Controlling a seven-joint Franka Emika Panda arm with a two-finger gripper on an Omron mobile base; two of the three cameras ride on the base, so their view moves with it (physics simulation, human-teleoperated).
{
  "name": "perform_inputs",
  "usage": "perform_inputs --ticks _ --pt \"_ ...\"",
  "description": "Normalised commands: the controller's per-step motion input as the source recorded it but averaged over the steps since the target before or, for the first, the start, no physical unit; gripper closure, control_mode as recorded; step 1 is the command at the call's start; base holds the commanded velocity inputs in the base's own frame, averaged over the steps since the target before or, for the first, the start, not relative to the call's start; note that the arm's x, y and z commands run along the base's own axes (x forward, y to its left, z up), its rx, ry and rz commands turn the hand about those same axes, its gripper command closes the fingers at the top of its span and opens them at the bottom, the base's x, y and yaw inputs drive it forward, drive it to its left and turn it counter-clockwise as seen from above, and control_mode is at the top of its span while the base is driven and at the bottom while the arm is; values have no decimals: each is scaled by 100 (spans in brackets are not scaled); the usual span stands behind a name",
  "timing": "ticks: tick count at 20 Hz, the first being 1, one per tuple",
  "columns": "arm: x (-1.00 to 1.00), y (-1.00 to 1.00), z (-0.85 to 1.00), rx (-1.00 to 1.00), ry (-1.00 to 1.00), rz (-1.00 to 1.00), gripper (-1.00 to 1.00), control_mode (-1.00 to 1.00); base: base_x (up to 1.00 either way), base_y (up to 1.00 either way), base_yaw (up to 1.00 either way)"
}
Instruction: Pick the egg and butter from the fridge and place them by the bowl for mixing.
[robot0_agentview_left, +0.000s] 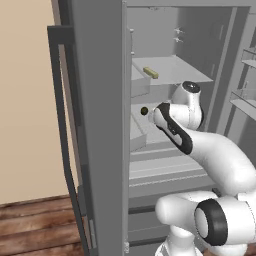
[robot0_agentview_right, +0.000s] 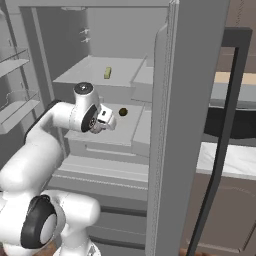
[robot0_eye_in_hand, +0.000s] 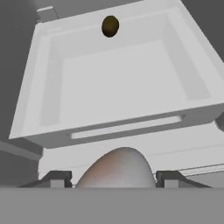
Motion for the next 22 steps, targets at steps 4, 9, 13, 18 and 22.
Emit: perform_inputs --ticks 4,9,13,18,22 --pt "-39 0 17 0 10 0 100 -100 0 0 0" --pt "-37 0 20 0 1 0 100 -100 0 0 0" --pt "-17 0 5 0 0 0 100 -100 0 0 0" --pt "0 0 0 0 0 0 100 -100 0 0 0" --pt "0 0 0 0 0 0 100 100 0 0 0"
